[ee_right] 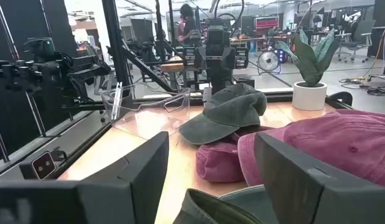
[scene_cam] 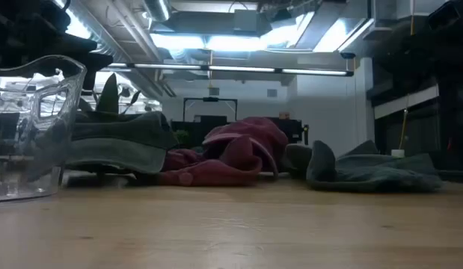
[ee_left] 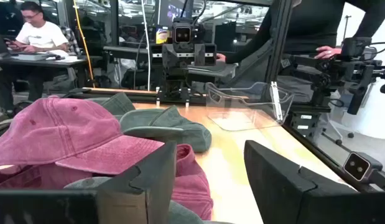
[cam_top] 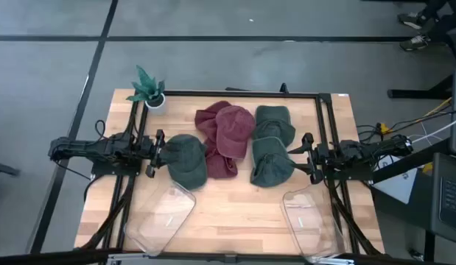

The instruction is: Pick & Place hat

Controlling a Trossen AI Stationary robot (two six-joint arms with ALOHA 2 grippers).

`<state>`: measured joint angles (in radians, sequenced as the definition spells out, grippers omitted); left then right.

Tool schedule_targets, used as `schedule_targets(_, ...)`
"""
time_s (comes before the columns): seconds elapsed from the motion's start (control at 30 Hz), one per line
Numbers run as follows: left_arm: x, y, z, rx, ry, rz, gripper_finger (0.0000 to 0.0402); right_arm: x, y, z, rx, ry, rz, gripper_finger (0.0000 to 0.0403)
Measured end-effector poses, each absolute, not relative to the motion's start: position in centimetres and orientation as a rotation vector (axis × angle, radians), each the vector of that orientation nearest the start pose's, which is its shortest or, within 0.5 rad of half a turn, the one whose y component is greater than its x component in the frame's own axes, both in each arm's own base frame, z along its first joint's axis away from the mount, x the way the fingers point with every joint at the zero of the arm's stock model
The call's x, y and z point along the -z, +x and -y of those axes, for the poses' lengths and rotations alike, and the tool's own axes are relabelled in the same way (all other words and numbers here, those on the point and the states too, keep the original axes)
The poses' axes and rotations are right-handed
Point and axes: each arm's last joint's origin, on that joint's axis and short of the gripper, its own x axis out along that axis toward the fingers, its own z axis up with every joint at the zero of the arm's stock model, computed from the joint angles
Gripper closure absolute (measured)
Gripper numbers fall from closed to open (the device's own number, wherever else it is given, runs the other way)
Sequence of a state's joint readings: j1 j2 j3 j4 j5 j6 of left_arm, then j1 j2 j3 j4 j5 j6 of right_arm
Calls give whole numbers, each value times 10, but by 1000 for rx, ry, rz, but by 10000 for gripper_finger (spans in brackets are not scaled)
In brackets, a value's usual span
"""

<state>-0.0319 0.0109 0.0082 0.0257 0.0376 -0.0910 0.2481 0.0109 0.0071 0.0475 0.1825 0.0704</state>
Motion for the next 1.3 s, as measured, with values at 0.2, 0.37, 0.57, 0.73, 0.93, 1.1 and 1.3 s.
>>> schedule_targets(0.2,-168,98,4,71,-91,19,217,-170,96,-19,-67,80,40,167)
schedule_targets(0.37,-168,98,4,71,-91,20,217,-170,96,-19,-67,79,40,167)
schedule_targets(0.57,-168,98,4,71,-91,20,217,-170,96,-19,-67,80,40,167)
schedule_targets(0.73,-168,98,4,71,-91,20,217,-170,96,-19,-67,80,40,167)
schedule_targets(0.93,-168,98,4,71,-91,20,217,-170,96,-19,-67,79,40,167)
schedule_targets(1.1,-168,98,4,71,-91,19,217,-170,96,-19,-67,80,40,167)
schedule_targets(1.3,-168,98,4,71,-91,20,217,-196,88,-17,-66,78,33,167)
